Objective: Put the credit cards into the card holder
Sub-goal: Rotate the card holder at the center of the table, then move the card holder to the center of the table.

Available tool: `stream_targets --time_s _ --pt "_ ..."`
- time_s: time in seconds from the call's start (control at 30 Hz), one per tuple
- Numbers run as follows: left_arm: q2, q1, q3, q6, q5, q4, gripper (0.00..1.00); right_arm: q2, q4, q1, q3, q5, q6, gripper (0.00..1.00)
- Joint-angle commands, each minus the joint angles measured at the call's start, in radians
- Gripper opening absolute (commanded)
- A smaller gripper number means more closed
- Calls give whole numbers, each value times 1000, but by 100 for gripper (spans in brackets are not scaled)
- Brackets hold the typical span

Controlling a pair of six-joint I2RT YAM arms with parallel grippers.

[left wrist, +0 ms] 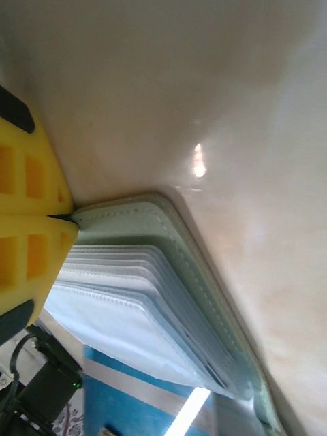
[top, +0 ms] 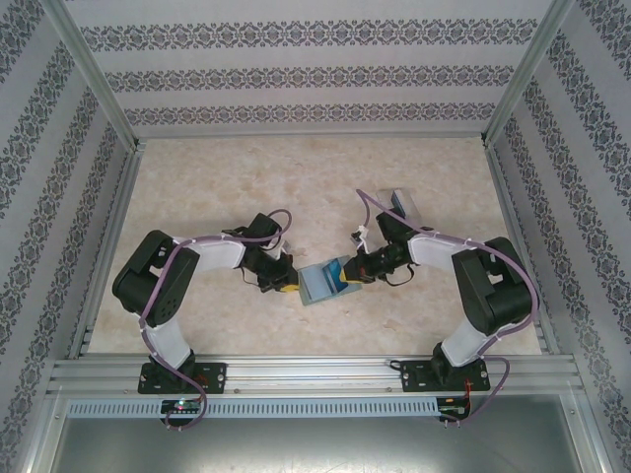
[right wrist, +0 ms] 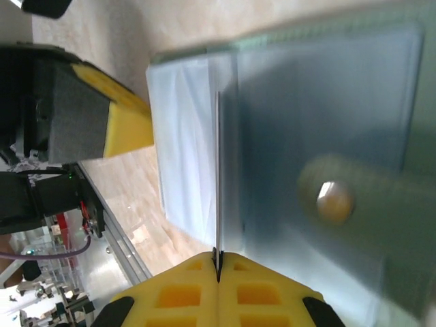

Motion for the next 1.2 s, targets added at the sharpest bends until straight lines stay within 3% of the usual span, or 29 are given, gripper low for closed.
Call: stream_targets --time_s 0.0,0.27,0.63,1.17 --pt "31 40 19 44 -208 -3 5 -43 53 -10 -37 -44 39 0" --pt "38 41 30 79 -204 -8 6 -17 121 -38 -58 -5 51 0" --pt "54 48 51 134 -189 -16 7 92 228 -15 -18 -67 89 0" --pt "50 87 92 202 -209 -79 12 104 283 -50 3 -131 116 0"
